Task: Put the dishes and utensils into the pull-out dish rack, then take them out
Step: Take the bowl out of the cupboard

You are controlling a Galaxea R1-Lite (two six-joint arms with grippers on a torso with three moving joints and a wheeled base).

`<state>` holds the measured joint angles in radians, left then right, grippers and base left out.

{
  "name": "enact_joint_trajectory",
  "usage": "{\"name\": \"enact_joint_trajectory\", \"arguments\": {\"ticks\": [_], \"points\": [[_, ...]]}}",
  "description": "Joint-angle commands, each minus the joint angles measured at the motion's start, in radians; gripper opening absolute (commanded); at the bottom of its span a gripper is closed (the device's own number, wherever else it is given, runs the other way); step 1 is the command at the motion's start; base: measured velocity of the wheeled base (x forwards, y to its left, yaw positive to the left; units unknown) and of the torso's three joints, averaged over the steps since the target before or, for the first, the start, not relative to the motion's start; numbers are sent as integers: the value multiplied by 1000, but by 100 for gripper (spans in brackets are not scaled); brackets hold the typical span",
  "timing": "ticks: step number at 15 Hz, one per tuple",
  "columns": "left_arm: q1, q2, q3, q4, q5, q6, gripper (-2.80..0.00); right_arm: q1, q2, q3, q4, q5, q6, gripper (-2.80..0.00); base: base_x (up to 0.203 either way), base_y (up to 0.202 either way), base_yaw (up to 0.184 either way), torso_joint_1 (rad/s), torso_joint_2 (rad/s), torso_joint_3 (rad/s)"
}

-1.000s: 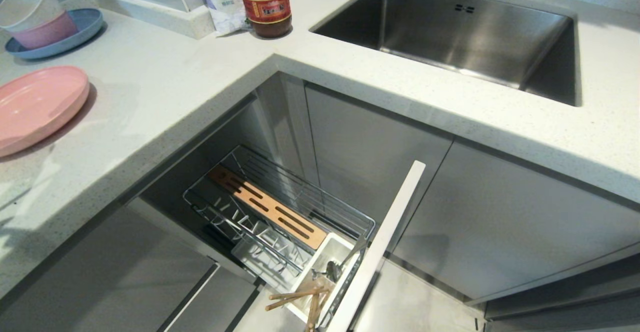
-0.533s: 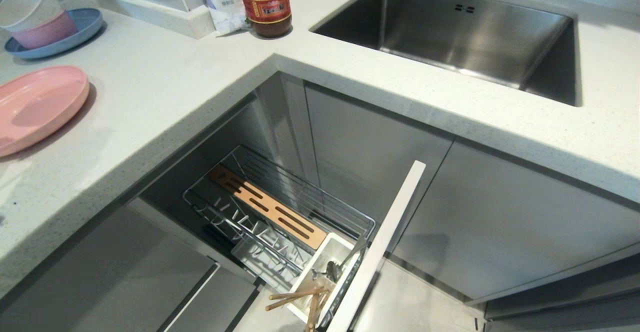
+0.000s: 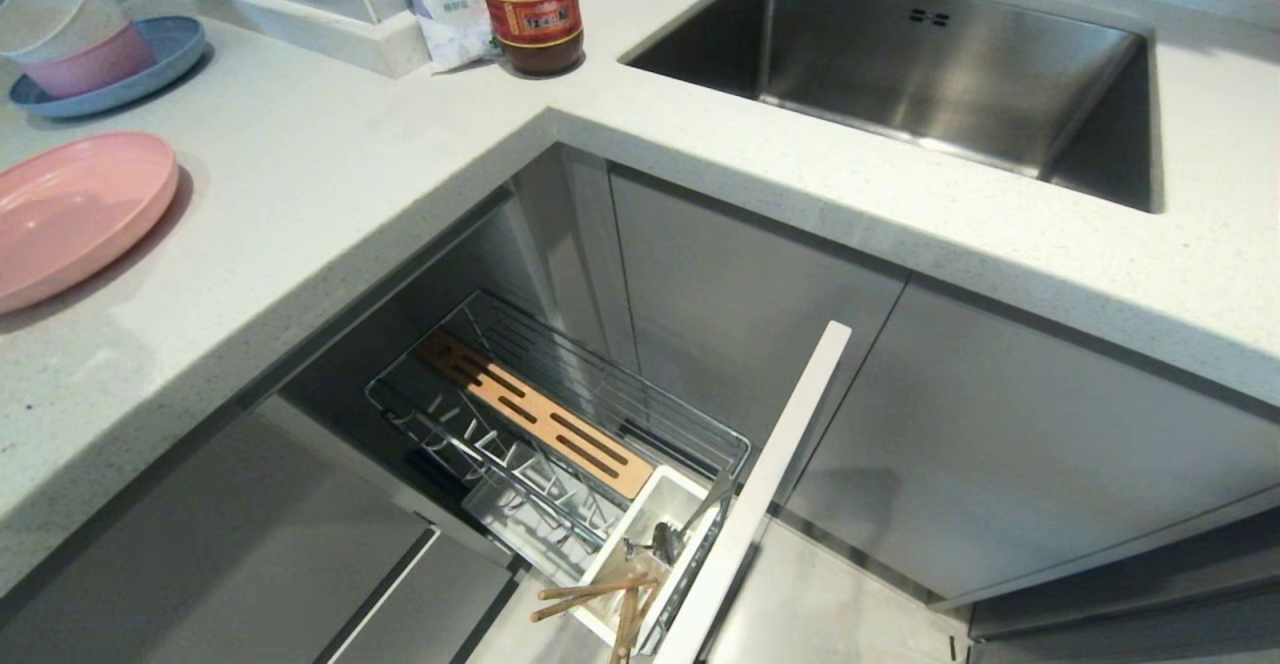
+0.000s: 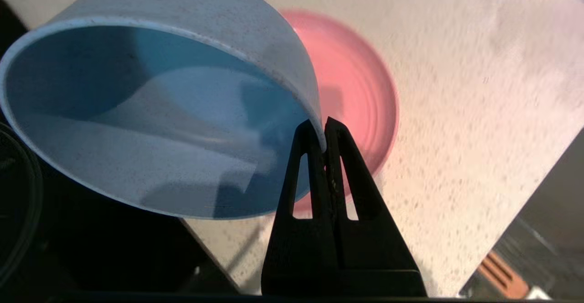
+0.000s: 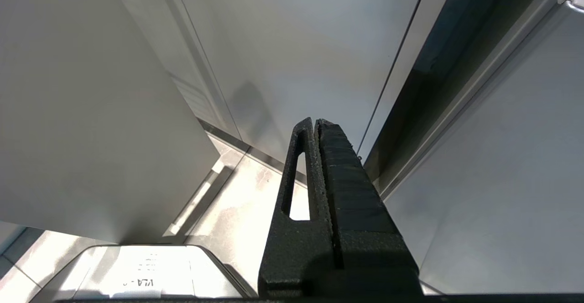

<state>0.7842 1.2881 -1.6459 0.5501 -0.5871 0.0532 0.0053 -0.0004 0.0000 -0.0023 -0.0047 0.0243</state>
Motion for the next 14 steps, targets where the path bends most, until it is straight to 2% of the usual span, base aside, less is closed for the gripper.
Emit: {"name": "enact_joint_trajectory", "arguments": {"ticks": [1, 2, 4, 6, 10, 14], "points": [[-45, 70, -59, 100, 2, 20, -280, 1, -4, 2, 0, 0, 0, -280, 0, 0, 0, 0, 0, 0], [-55, 81, -85, 146, 3, 30, -280, 1, -4, 2, -1, 0, 0, -280, 0, 0, 0, 0, 0, 0], [-62, 98, -115, 235, 9, 94, -280, -1, -4, 2, -1, 0, 0, -280, 0, 0, 0, 0, 0, 0], [-81, 103, -115, 262, 62, 131, -280, 1, -4, 2, -1, 0, 0, -280, 0, 0, 0, 0, 0, 0], [-144, 129, -136, 310, 177, 139, -280, 1, -4, 2, -1, 0, 0, -280, 0, 0, 0, 0, 0, 0], [-164, 145, -149, 324, 178, 139, -280, 1, -4, 2, -1, 0, 0, -280, 0, 0, 0, 0, 0, 0]]}}
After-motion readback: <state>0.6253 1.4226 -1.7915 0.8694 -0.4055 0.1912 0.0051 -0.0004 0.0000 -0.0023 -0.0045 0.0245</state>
